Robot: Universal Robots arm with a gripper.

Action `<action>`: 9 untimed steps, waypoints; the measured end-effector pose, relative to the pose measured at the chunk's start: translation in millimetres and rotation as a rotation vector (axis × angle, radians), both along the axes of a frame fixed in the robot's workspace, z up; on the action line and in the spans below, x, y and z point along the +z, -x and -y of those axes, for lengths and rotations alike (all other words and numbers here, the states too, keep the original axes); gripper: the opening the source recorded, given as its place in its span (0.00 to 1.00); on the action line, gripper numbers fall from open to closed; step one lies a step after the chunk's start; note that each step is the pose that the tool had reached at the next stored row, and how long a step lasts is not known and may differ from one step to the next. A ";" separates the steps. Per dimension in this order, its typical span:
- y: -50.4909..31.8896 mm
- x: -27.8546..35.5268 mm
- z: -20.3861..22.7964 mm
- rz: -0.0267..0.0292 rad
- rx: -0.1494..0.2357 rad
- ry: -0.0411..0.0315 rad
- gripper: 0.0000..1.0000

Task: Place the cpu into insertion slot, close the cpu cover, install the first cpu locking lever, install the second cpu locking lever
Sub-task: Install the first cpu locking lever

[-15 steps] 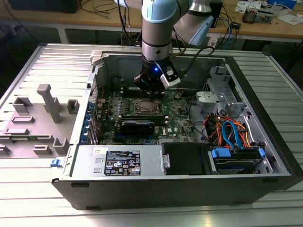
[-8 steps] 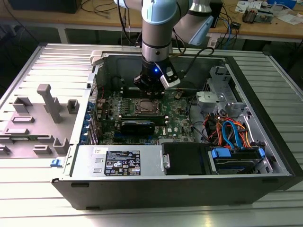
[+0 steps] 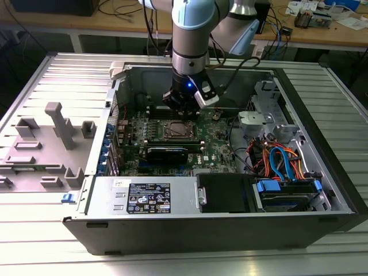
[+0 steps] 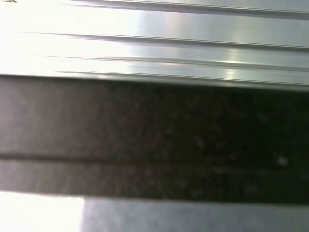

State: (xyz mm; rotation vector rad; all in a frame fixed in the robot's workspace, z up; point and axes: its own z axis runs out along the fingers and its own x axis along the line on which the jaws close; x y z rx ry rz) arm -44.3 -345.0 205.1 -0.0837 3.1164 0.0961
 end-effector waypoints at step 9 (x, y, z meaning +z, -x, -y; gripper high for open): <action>0.0 3.6 0.3 -0.0002 0.000 0.0322 0.11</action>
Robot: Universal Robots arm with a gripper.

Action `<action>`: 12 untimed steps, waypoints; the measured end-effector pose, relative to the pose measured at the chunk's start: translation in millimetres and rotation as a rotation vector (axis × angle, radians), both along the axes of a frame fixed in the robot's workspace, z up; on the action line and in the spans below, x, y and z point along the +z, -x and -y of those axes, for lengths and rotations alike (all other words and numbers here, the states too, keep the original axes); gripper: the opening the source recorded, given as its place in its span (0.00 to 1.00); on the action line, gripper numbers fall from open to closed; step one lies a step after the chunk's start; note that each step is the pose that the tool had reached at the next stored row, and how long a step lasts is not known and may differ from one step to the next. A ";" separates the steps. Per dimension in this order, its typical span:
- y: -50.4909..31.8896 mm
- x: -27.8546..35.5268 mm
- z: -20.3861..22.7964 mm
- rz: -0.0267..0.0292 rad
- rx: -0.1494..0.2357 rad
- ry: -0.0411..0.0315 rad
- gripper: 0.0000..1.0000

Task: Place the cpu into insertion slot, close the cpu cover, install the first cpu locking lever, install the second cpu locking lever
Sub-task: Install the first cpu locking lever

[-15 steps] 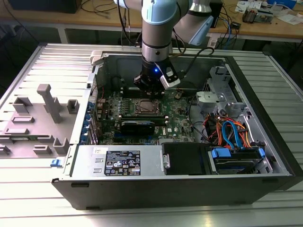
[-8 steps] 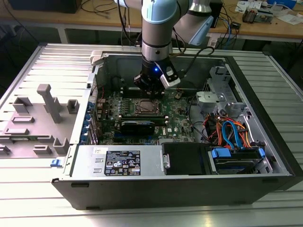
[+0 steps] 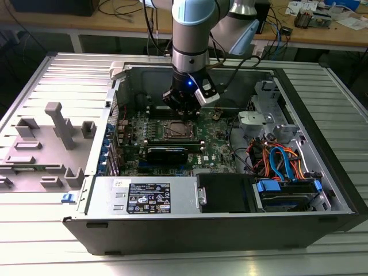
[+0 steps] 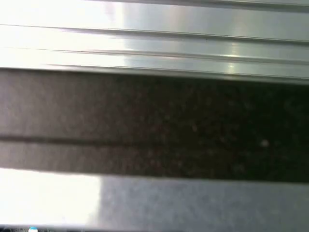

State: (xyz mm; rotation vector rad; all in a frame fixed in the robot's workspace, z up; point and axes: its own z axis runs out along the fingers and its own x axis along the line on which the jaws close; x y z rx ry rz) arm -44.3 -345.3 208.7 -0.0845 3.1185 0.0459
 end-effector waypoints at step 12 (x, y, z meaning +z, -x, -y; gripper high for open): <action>0.0 0.0 -0.1 0.0000 0.000 0.0051 0.11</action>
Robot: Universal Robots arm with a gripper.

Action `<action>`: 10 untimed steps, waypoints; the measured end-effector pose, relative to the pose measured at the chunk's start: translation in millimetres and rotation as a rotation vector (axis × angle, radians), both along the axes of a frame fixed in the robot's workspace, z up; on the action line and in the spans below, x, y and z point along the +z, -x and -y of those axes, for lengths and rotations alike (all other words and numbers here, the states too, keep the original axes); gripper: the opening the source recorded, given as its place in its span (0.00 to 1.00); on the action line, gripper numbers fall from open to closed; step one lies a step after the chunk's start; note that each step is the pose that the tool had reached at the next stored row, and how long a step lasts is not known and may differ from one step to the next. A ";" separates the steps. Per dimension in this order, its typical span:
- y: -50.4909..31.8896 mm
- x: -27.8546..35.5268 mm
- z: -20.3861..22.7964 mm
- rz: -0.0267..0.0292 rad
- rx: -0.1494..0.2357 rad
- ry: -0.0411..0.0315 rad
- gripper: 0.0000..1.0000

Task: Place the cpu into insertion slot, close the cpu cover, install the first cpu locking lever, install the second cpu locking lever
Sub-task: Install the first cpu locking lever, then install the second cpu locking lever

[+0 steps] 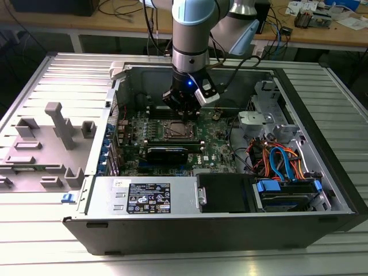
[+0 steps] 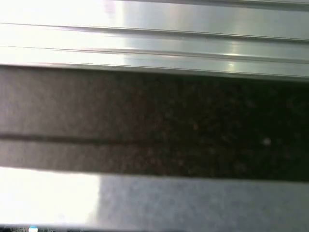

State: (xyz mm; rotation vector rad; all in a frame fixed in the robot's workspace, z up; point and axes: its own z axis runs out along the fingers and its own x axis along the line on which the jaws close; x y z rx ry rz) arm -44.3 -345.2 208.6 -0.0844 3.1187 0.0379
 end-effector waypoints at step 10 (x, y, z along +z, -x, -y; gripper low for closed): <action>0.0 0.0 0.0 0.0000 0.000 0.0050 0.11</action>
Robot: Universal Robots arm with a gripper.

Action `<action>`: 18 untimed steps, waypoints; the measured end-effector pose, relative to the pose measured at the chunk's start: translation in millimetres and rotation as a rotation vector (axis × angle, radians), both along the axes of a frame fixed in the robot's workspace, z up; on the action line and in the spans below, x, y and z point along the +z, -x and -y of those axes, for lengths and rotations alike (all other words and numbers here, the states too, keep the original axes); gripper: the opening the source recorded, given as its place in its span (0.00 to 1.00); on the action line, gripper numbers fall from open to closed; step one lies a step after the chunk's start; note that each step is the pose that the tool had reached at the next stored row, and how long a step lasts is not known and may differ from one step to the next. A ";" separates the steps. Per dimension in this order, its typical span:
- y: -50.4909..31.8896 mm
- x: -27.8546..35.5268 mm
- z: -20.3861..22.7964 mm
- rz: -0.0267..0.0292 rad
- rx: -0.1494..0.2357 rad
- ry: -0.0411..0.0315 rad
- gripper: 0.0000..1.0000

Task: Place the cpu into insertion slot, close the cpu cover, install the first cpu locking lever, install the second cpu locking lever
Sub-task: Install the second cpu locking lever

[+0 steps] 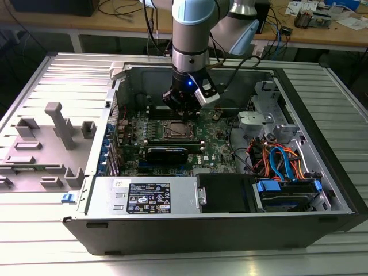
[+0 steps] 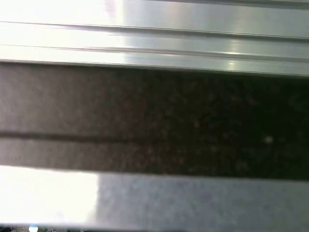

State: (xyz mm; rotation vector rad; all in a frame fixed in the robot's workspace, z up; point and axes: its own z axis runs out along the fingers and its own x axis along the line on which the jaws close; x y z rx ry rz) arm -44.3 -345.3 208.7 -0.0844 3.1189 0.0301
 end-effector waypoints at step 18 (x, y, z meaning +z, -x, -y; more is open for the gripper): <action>0.0 0.6 11.1 -0.0001 0.000 0.0033 0.11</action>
